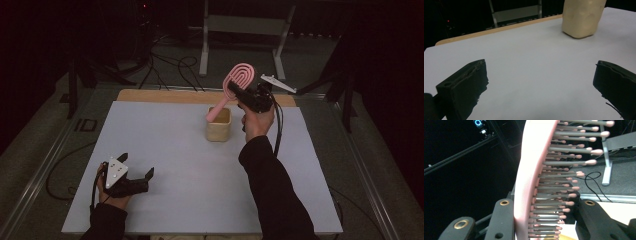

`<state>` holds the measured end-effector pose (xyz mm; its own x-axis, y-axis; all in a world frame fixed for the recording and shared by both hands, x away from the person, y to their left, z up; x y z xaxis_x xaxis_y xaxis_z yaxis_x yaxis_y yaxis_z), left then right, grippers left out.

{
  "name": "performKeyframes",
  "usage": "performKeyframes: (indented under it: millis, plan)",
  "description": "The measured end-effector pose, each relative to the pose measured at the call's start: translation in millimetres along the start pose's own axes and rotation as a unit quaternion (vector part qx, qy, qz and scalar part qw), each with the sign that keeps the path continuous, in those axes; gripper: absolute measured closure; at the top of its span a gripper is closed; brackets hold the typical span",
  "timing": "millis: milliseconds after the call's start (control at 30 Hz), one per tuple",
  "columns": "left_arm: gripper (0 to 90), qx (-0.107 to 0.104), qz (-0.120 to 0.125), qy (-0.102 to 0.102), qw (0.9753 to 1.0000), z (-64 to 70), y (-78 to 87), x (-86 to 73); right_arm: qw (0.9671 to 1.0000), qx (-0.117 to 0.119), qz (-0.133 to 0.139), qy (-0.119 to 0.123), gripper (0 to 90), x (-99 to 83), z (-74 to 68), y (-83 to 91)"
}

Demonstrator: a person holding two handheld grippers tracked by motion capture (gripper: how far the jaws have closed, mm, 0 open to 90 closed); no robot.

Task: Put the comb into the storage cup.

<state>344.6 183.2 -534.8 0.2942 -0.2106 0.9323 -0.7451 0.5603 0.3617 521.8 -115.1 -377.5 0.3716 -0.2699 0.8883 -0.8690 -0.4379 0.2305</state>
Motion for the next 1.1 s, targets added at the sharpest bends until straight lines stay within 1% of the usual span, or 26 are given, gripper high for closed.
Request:
performKeyframes:
  millis: [133, 500, 567, 800, 1100]
  plan:
    - [0.2, 0.000, -0.001, 0.001, 1.0000, 0.0, 0.0, -0.1, 1.0000, -0.004, 0.000, 0.007, 63.8, -1.1, 2.4, -1.9]
    - [0.2, 0.000, -0.001, 0.000, 1.0000, 0.0, -0.2, -0.2, 0.9999, -0.011, -0.002, 0.012, 63.8, -2.1, 4.9, -3.8]
    - [0.2, 0.000, -0.001, 0.000, 1.0000, 0.1, -0.3, -0.3, 0.9998, -0.014, -0.001, 0.017, 63.8, -2.4, 6.2, -4.6]
    - [0.2, 0.001, -0.001, 0.000, 1.0000, 0.0, -0.3, -0.3, 0.9997, -0.017, -0.003, 0.014, 63.8, -3.2, 7.9, -5.8]
    - [0.2, 0.001, -0.001, 0.000, 1.0000, -0.3, -0.3, -0.3, 0.9994, -0.025, -0.003, 0.024, 63.7, -4.8, 9.8, -9.0]
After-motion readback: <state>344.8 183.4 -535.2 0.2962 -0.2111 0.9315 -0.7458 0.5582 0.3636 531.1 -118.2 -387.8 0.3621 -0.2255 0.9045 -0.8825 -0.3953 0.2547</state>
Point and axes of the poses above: each handheld gripper's, and its own axes: y roughly backward along the jaws, x roughly out of its top, z roughly to its right, the point moved 10 cm from there along -y, roughly forward along the jaws, and after that the axes turned 11 degrees about -x, right-handed, at the moved point
